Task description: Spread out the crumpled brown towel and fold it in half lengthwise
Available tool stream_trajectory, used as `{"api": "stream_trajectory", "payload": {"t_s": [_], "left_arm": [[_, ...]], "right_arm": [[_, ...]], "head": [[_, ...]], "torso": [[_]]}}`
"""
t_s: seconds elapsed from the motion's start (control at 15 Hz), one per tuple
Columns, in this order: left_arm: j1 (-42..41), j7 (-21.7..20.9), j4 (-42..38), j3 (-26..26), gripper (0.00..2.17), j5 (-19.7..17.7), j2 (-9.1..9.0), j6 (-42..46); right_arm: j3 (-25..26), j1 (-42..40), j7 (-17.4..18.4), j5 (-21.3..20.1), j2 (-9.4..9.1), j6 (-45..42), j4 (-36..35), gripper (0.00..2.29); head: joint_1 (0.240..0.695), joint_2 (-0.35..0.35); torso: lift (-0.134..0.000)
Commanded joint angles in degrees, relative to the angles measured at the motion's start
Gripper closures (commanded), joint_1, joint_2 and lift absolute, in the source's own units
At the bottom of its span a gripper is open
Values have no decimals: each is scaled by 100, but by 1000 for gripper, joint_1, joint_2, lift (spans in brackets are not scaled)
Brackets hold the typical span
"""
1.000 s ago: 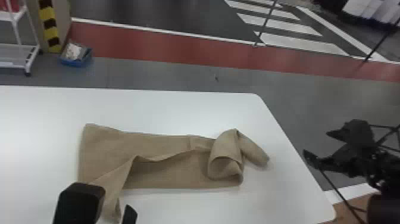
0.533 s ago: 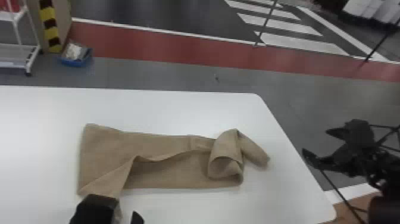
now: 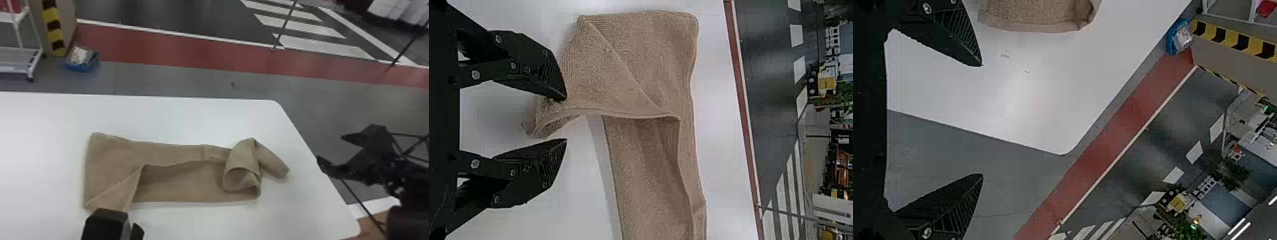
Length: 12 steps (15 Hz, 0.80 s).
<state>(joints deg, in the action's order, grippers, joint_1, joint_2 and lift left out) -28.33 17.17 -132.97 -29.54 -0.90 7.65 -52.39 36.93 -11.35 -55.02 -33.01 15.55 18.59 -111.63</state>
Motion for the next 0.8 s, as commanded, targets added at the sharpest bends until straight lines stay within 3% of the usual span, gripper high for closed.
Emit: {"api": "stream_trajectory", "payload": {"t_s": [0.0,0.13,0.27,0.47,0.73], "left_arm": [[3,41,-45,27,734,-7,9,-118],[-6,85,-142,80,1342,-7,44,-294],[-50,67,-361,124,1352,2,61,-523],[-129,32,-528,124,1352,55,70,-681],[-208,15,-599,18,1352,90,140,-663]], "right_arm": [[-239,98,0,-57,9,1,36,93],[-538,72,-53,-162,9,-52,9,93],[-907,-148,-132,-417,53,-421,-122,93],[-1311,-359,-554,-654,97,-456,-395,134],[-1839,-517,-448,-927,53,-509,-430,265]], "head": [[695,-350],[695,-350],[695,-350],[695,-350],[695,-350]], "torso": [[-125],[-125],[-125],[-125],[-125]]}}
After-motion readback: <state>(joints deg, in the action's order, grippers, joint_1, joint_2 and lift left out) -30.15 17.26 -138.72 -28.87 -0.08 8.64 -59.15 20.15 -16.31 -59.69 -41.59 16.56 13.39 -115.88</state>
